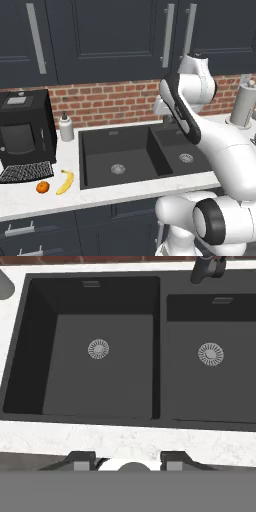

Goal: Put the colander in the sink, put the tangerine, banana in the colander, and turn on the sink faucet and pour water over the colander.

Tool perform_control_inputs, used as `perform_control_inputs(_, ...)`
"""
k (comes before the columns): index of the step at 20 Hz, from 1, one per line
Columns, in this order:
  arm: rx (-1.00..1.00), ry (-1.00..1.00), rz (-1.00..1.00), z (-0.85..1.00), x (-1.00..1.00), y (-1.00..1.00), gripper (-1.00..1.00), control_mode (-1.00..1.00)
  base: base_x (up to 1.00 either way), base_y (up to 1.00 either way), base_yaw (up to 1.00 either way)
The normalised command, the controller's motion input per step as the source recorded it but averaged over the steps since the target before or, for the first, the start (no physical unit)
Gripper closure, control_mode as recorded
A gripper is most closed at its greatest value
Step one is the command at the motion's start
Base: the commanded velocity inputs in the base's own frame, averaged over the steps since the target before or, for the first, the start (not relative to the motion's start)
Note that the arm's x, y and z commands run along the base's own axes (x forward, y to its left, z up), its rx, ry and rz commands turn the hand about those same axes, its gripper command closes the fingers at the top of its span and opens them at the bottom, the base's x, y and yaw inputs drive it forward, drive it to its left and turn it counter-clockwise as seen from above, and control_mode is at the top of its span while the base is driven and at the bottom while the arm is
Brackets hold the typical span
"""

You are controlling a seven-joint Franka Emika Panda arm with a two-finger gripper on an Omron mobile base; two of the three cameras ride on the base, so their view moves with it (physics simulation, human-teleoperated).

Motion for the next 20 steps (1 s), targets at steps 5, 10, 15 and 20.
perform_control_inputs(5, 0.0, 0.0, -0.03, 0.0, -0.24, -0.08, -1.0, -1.0, 0.0, 0.0, 0.0)
perform_control_inputs(10, 0.0, 0.0, -0.05, -0.03, -0.45, -0.72, -1.0, -1.0, 0.0, 0.0, 0.0)
perform_control_inputs(15, 0.0, 0.06, -0.02, -0.17, -0.5, -1.0, -1.0, -1.0, 0.0, 0.0, 0.0)
perform_control_inputs(20, -0.01, 0.06, -0.01, -0.3, -0.15, -1.0, -1.0, -1.0, 0.0, 0.0, 0.0)
